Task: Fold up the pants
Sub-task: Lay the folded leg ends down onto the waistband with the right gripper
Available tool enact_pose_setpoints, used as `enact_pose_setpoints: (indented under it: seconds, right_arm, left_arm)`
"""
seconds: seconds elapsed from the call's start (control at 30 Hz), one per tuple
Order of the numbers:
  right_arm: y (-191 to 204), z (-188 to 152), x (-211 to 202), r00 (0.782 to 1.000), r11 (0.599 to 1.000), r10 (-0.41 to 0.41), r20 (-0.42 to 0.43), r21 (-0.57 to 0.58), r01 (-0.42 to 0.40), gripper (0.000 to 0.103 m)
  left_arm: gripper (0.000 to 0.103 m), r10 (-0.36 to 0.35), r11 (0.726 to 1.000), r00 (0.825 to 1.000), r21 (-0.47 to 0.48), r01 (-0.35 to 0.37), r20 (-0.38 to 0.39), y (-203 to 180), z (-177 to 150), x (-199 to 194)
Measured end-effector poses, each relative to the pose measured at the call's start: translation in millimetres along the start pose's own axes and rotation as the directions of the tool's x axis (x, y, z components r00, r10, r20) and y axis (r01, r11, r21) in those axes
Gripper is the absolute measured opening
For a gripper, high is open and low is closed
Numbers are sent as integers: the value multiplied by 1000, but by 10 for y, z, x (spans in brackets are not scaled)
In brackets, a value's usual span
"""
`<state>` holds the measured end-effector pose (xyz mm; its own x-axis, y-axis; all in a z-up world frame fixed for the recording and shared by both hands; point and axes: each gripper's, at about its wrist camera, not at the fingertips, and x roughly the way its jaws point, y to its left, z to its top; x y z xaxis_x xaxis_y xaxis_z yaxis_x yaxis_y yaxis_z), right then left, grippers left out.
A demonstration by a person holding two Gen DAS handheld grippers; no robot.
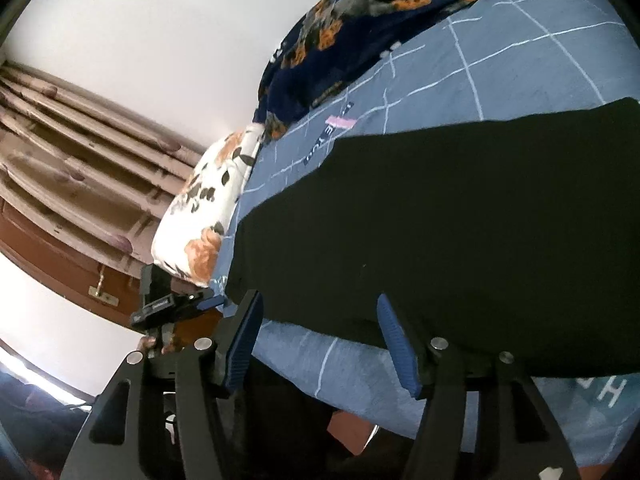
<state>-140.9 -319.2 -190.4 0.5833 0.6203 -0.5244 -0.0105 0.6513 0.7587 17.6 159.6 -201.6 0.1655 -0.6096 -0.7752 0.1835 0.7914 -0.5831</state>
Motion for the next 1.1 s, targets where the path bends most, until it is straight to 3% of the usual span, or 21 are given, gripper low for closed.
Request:
enact_pose_setpoints:
  seconds: [0.1,0.2,0.43,0.57,0.63,0.7,0.87,0.97,1.03,1.1]
  right_arm:
    - [14,-22,-12,1000,1000,-1,2,4,1,60]
    - [25,-26,-25,1000,1000,0,9,1,0,62]
    - [-32,-28,-4,1000,1000,2,8,31,-2,66]
    - [-35,-34,-22,1000,999,2,15,34,-2,71]
    - [-59,-39,-19,1000,999,4,16,47,-5,72]
    - [-83,-51,-8,1000,998,9,14,59,-10,72]
    - [-45,-54,-32,1000,999,8,16,44,-9,72]
    - [-51,-30,-27,1000,999,18,17,50,-18,73]
    - [-71,-23,-7,1000,998,21,12,59,-22,74]
    - [-89,-34,18,1000,998,22,5,66,-23,74]
  left_arm:
    - [68,-39,997,999,-72,38,-13,150,46,104]
    - [68,-83,993,996,-85,84,18,177,108,83]
    - [68,-95,995,994,-20,96,54,74,159,82]
    - [66,-206,977,969,78,197,136,-105,157,-145]
    - [66,-155,985,978,104,141,141,-174,198,-139]
    - [66,-108,991,990,85,100,95,-155,234,-4]
    - [65,-109,994,987,-5,110,116,-1,213,-10]
    - [65,-61,995,988,-64,70,141,116,194,-96]
    - [65,-37,994,992,-96,49,119,184,166,-89]
    - [65,-60,992,993,-109,71,101,231,120,-55]
